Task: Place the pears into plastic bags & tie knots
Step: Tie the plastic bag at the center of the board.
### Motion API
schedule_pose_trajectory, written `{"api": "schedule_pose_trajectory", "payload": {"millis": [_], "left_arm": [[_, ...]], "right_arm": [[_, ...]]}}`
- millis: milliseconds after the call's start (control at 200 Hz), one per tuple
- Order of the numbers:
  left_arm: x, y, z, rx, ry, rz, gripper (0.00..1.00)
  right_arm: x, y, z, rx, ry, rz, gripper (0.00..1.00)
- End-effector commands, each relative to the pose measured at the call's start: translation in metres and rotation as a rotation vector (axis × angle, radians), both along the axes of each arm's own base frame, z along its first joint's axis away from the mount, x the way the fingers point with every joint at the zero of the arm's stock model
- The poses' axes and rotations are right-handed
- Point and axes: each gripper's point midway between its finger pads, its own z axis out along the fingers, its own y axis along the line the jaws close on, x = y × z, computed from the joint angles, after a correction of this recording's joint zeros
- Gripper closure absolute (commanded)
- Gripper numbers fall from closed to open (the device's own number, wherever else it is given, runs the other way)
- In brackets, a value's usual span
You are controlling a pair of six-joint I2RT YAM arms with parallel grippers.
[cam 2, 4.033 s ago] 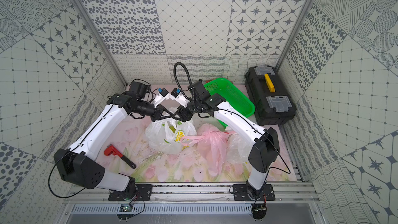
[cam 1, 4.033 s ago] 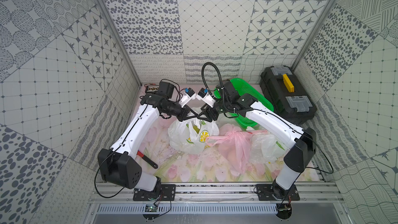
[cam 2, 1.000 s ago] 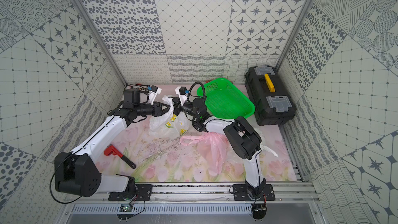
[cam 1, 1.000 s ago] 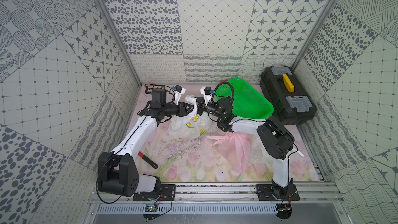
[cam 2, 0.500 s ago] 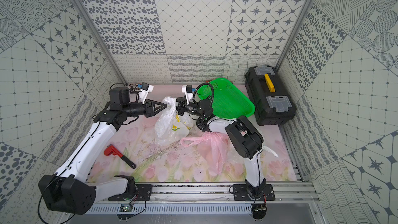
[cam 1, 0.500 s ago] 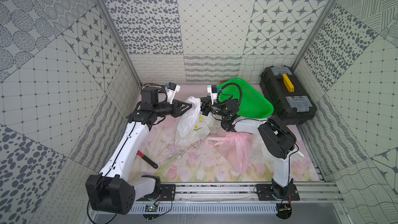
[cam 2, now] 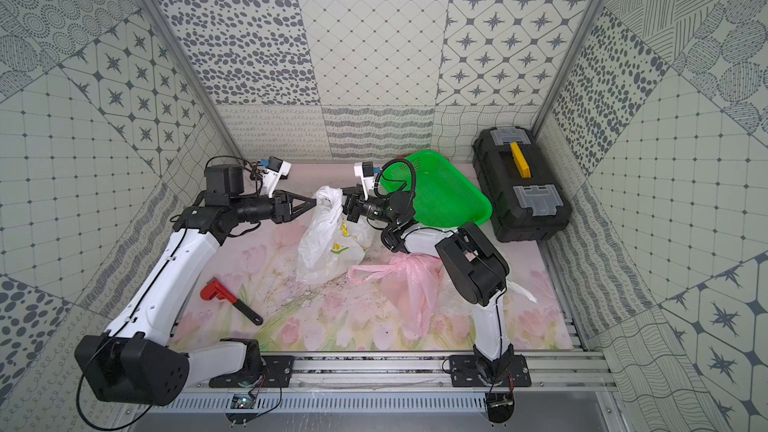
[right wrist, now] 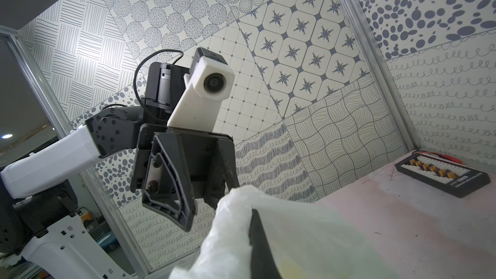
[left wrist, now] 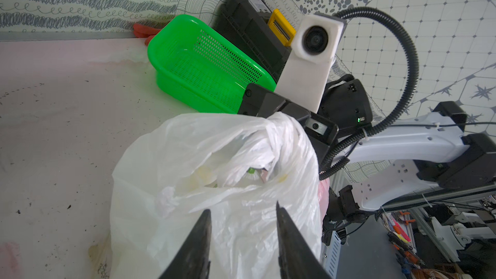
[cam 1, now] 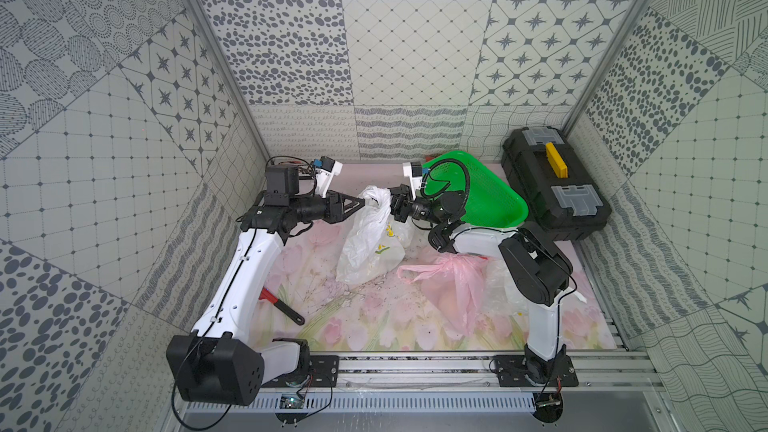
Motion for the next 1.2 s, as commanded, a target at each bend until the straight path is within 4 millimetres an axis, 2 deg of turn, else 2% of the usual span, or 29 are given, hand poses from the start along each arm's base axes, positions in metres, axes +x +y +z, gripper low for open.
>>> {"api": "schedule_pose_trajectory", "payload": {"millis": [0,135,335,545,635,670,725,785,926,1066,1196], "left_arm": [[0.001,-0.011,0.013,-0.043,-0.047,-0.072,0.59],[0.006,-0.017,0.011,-0.05,-0.034,-0.104,0.66],[0.011,-0.019,0.014,-0.053,-0.051,-0.12,0.68],[0.009,-0.025,0.015,-0.067,-0.044,-0.168,0.89],[0.01,-0.025,0.013,-0.062,-0.045,-0.167,1.0],[0.012,-0.024,0.012,-0.052,-0.042,-0.157,1.0],[0.016,-0.021,0.008,-0.032,-0.032,-0.131,1.0],[0.021,-0.018,0.005,-0.015,-0.021,-0.102,1.0],[0.032,-0.006,-0.009,0.007,0.041,-0.028,1.0],[0.034,0.0,-0.024,0.03,0.092,0.003,1.0],[0.038,0.006,-0.027,0.028,0.112,0.04,1.0]], "right_arm": [[-0.01,0.0,0.011,0.042,-0.039,0.035,1.0],[-0.012,0.003,0.011,0.04,-0.039,0.046,0.99],[-0.014,0.004,0.009,0.03,-0.035,0.062,0.99],[-0.012,0.004,0.008,0.027,-0.023,0.06,0.98],[-0.012,0.004,0.008,0.025,-0.015,0.062,0.94],[-0.011,0.004,0.007,0.019,-0.007,0.059,0.92],[-0.01,0.002,0.005,0.009,0.014,0.046,0.81],[-0.006,-0.006,0.0,-0.007,0.058,0.008,0.68],[0.009,-0.041,-0.024,-0.134,0.23,-0.186,0.67],[-0.021,-0.068,-0.045,-0.446,0.248,-0.347,0.63],[-0.041,-0.092,-0.053,-0.586,0.305,-0.443,0.62]]}}
